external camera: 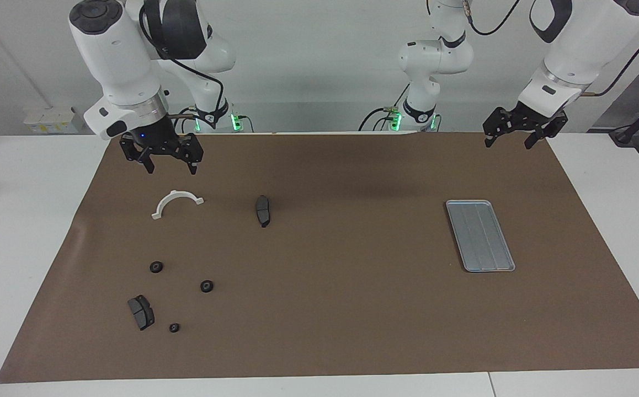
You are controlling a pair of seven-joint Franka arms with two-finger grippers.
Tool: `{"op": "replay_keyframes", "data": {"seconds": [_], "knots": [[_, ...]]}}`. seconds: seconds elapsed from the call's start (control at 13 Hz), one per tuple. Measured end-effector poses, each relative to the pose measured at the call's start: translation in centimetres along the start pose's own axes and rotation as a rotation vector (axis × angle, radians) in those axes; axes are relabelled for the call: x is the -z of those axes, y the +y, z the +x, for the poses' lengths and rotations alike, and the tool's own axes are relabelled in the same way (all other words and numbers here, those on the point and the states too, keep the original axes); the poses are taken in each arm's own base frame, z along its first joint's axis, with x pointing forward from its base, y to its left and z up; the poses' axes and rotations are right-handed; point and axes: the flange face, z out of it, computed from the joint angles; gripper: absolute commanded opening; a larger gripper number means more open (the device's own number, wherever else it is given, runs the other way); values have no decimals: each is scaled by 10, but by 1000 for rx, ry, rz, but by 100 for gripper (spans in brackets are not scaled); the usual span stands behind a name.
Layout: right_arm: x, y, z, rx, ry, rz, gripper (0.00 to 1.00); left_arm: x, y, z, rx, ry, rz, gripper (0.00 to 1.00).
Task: Pick bearing gear from pile to tray
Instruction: 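Reach the right gripper to the small black ring farthest from the robot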
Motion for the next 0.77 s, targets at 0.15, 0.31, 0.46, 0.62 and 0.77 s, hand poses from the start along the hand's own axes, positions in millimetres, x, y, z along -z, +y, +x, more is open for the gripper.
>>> {"op": "replay_keyframes", "data": {"seconds": [0.15, 0.31, 0.46, 0.62, 0.77], "knots": [[0, 0, 0, 0, 1, 0, 100, 0, 0, 0, 0, 0, 0, 100], [-1, 0, 0, 0, 2, 0, 100, 0, 0, 0, 0, 0, 0, 100], [-2, 1, 1, -3, 5, 1, 100, 0, 0, 0, 0, 0, 0, 100], [-5, 1, 1, -2, 2, 0, 100, 0, 0, 0, 0, 0, 0, 100], [-10, -1, -1, 2, -5, -1, 100, 0, 0, 0, 0, 0, 0, 100]]}}
